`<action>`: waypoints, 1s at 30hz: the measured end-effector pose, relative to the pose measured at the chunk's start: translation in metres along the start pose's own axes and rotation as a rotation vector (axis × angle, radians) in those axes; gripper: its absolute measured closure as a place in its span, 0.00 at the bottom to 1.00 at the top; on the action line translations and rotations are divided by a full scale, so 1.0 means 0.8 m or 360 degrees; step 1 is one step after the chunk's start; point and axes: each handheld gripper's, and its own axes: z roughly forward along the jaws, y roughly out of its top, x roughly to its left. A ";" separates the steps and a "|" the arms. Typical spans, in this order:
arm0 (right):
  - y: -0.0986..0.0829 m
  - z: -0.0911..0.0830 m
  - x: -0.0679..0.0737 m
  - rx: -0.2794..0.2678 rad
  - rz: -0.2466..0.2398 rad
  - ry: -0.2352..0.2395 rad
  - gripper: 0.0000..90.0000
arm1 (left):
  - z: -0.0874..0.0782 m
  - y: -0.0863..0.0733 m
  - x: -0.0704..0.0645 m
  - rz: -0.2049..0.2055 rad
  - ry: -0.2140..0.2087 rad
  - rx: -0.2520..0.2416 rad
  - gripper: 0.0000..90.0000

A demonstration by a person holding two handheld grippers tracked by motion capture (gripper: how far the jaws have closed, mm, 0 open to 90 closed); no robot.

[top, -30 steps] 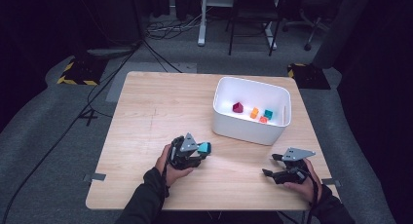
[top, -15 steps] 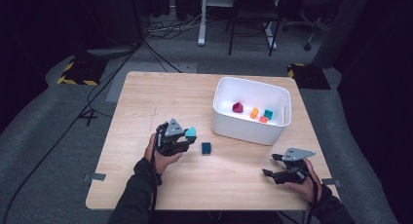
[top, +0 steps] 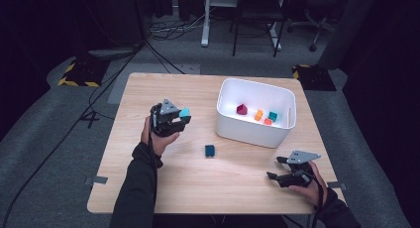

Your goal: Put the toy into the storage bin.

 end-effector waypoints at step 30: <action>0.000 0.000 0.000 0.0000 0.0002 0.0000 0.26 | 0.017 0.120 -0.025 -0.0005 0.0020 -0.0124 0.66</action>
